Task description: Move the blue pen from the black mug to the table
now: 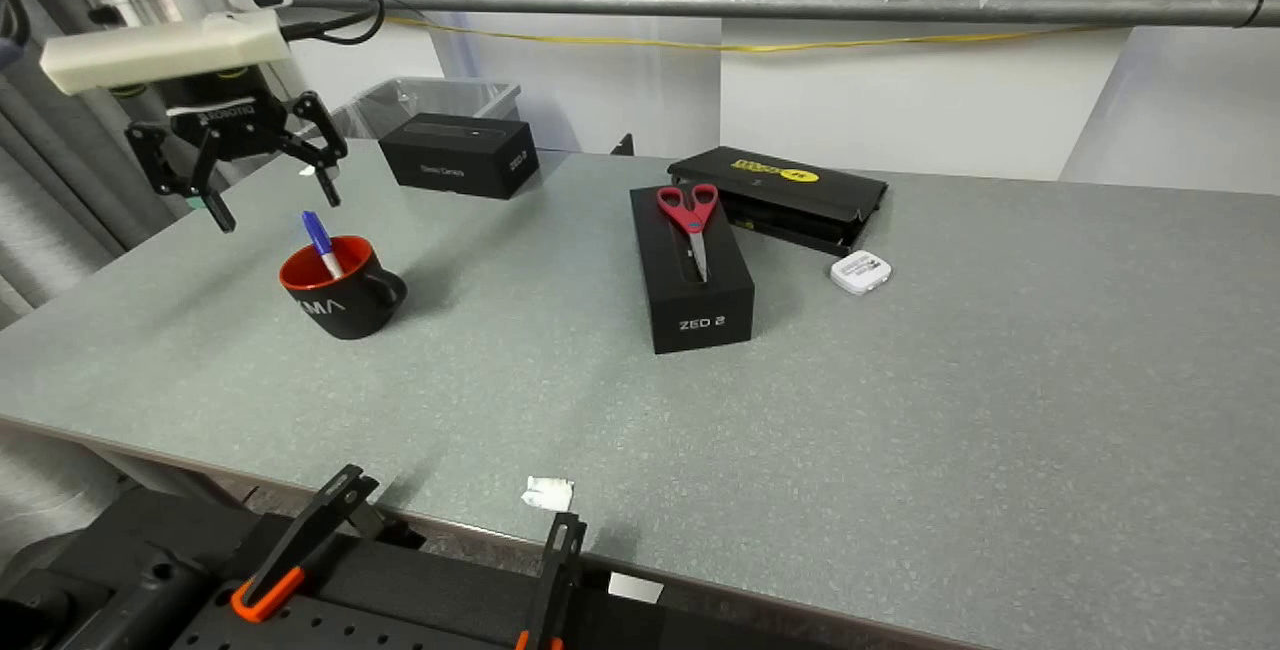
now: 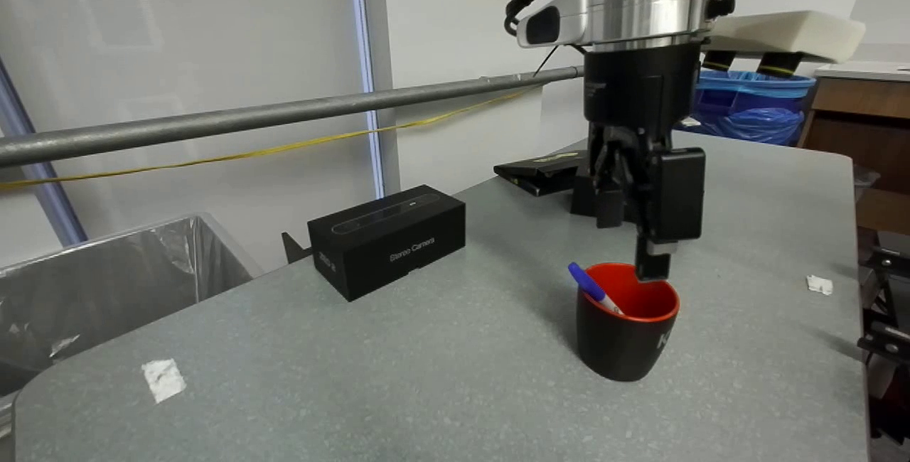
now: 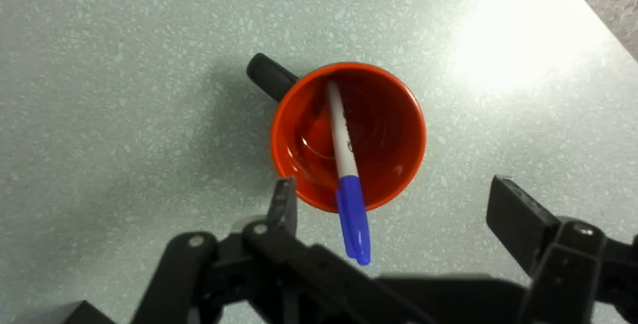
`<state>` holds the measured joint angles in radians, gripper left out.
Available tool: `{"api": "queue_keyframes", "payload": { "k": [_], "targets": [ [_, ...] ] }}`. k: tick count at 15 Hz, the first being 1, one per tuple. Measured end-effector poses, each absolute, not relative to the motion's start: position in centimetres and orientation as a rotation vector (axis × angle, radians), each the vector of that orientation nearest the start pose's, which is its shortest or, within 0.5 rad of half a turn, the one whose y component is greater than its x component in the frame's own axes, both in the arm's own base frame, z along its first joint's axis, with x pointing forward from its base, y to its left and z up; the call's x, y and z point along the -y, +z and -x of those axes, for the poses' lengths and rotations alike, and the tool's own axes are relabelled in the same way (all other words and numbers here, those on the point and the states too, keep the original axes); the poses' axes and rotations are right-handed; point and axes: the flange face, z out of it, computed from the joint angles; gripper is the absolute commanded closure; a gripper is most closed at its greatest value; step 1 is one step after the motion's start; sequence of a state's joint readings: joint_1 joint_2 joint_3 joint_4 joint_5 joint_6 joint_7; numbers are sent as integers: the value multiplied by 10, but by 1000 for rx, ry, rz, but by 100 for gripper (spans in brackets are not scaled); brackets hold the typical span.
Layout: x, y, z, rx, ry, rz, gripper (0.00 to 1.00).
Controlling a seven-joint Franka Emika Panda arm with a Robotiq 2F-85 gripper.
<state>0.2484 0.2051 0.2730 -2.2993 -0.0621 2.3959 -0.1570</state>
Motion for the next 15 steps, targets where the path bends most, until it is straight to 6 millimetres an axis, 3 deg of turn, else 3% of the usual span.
{"api": "queue_keyframes", "payload": {
  "k": [5, 15],
  "targets": [
    [-256, 252, -449, 1106, 161, 2939, 0],
    [-260, 229, -467, 1098, 111, 2912, 0]
  ]
}}
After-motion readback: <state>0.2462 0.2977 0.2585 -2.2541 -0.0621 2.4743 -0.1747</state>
